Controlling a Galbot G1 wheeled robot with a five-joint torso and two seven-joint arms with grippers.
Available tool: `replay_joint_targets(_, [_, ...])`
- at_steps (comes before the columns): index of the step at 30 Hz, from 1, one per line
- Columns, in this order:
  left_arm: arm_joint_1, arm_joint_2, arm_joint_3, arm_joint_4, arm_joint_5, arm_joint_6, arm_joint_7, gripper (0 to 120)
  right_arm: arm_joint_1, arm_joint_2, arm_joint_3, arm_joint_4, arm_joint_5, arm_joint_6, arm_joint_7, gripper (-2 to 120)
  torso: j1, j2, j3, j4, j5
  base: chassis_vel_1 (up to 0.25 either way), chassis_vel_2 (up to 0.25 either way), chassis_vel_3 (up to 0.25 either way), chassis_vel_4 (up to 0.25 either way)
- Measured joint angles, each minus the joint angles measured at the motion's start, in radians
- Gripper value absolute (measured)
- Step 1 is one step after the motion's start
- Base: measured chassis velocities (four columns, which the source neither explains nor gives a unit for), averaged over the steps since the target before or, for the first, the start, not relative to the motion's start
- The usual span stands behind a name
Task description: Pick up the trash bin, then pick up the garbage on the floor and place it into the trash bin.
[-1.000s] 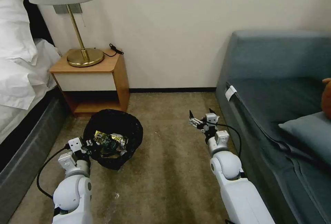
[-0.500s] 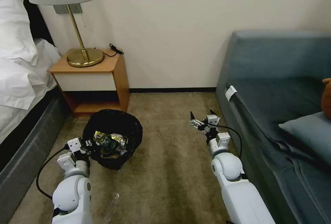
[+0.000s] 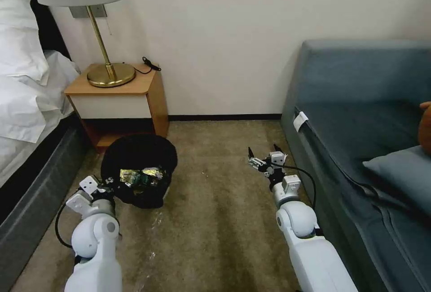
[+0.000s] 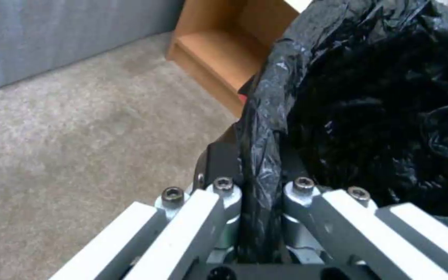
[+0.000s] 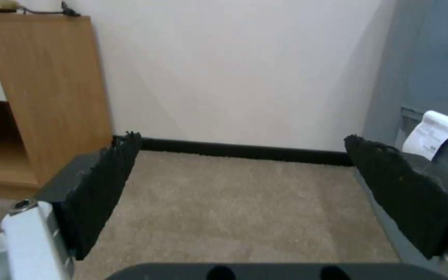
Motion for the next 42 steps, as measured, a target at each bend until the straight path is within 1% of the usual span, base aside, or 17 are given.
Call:
replay_joint_targets(1, [-0.014,0.005,-0.005,0.02,-0.009,-0.011,-0.005,4,-0.003,0.0,0.002,-0.001,0.0,0.006,-0.003,100,0.0,0.0,0.0,0.0,0.0002,0.0,0.0,0.0,0.0])
replay_joint_targets(2, [-0.014,0.005,-0.005,0.02,-0.009,-0.011,-0.005,4,-0.003,0.0,0.002,-0.001,0.0,0.006,-0.003,100,0.0,0.0,0.0,0.0,0.0002,0.0,0.0,0.0,0.0])
replay_joint_targets(3, [-0.035,0.013,-0.011,0.053,-0.027,-0.025,-0.006,4,-0.008,0.0,0.004,-0.001,-0.001,0.014,-0.008,100,0.0,0.0,0.0,0.0002,0.0,0.0,0.0,0.0,0.0])
replay_joint_targets(4, [-0.035,0.013,-0.011,0.053,-0.027,-0.025,-0.006,4,-0.008,0.0,0.004,-0.001,-0.001,0.014,-0.008,100,0.0,0.0,0.0,0.0002,0.0,0.0,0.0,0.0,0.0])
replay_joint_targets(6, [-0.057,0.021,-0.013,0.09,-0.038,-0.034,-0.006,4,-0.014,0.0,0.005,0.003,-0.003,0.019,-0.012,100,0.0,0.0,0.0,0.0001,0.0001,0.0,0.0,0.0,0.0])
replay_joint_targets(8, [-0.083,0.028,-0.012,0.13,-0.035,-0.038,-0.013,4,-0.022,0.001,0.01,0.007,-0.006,0.025,-0.017,100,0.0,0.0,0.0,0.0,0.0,0.0,0.0,0.0,0.0])
replay_joint_targets(9, [-0.083,0.028,-0.012,0.13,-0.035,-0.038,-0.013,4,-0.022,0.001,0.01,0.007,-0.006,0.025,-0.017,100,0.0,0.0,0.0,0.0,0.0,0.0,0.0,0.0,0.0])
replay_joint_targets(10, [-0.104,0.034,-0.011,0.163,-0.03,-0.045,-0.023,4,-0.026,0.002,0.015,0.01,-0.007,0.027,-0.018,100,0.0,0.0,0.0,0.0001,0.0,0.0,0.0,0.0,0.0])
replay_joint_targets(11, [-0.104,0.034,-0.011,0.163,-0.03,-0.045,-0.023,4,-0.026,0.002,0.015,0.01,-0.007,0.027,-0.018,100,0.0,0.0,0.0,0.0001,0.0,0.0,0.0,0.0,0.0])
replay_joint_targets(13, [-0.133,0.039,-0.007,0.204,-0.025,-0.059,-0.035,4,-0.035,0.005,0.02,0.017,-0.009,0.031,-0.021,100,0.0,0.0,0.0,0.0001,0.0,0.0,0.0,0.0,0.0])
replay_joint_targets(16, [-0.143,0.039,-0.006,0.217,-0.025,-0.064,-0.038,4,-0.038,0.006,0.021,0.02,-0.01,0.032,-0.022,100,0.0,0.0,0.0,0.0,0.0001,0.0,0.0,0.0,0.0])
replay_joint_targets(18, [-0.17,0.038,-0.002,0.254,-0.022,-0.082,-0.042,4,-0.05,0.005,0.025,0.028,-0.012,0.041,-0.029,100,0.0,0.0,0.0,0.0,0.0001,0.0,0.0,0.0,0.0])
replay_joint_targets(21, [-0.18,0.037,-0.001,0.269,-0.022,-0.092,-0.048,4,-0.055,0.003,0.027,0.031,-0.013,0.045,-0.031,100,0.0,0.0,0.0,0.0002,0.0,0.0,0.0,0.0,0.0])
replay_joint_targets(23, [-0.198,0.035,0.001,0.286,-0.028,-0.1,-0.061,4,-0.06,0.001,0.03,0.036,-0.013,0.048,-0.032,100,0.0,0.0,0.0,0.0001,0.0001,0.0,0.0,0.0,0.0])
replay_joint_targets(29, [-0.228,0.034,0.005,0.323,-0.035,-0.105,-0.076,4,-0.069,-0.004,0.038,0.043,-0.013,0.056,-0.039,100,0.0,0.0,0.0,0.0,0.0001,0.0,0.0,0.0,0.0])
replay_joint_targets(32, [-0.239,0.033,0.006,0.34,-0.05,-0.107,-0.078,4,-0.074,-0.008,0.042,0.043,-0.014,0.071,-0.048,100,0.0,0.0,0.0,0.0,0.0001,0.0,0.0,0.0,0.0])
replay_joint_targets(42, [-0.26,0.03,0.007,0.37,-0.057,-0.109,-0.078,4,-0.071,-0.011,0.047,0.038,-0.014,0.078,-0.059,100,0.0,0.0,0.0,0.0,0.0001,0.0,0.0,0.0,0.0])
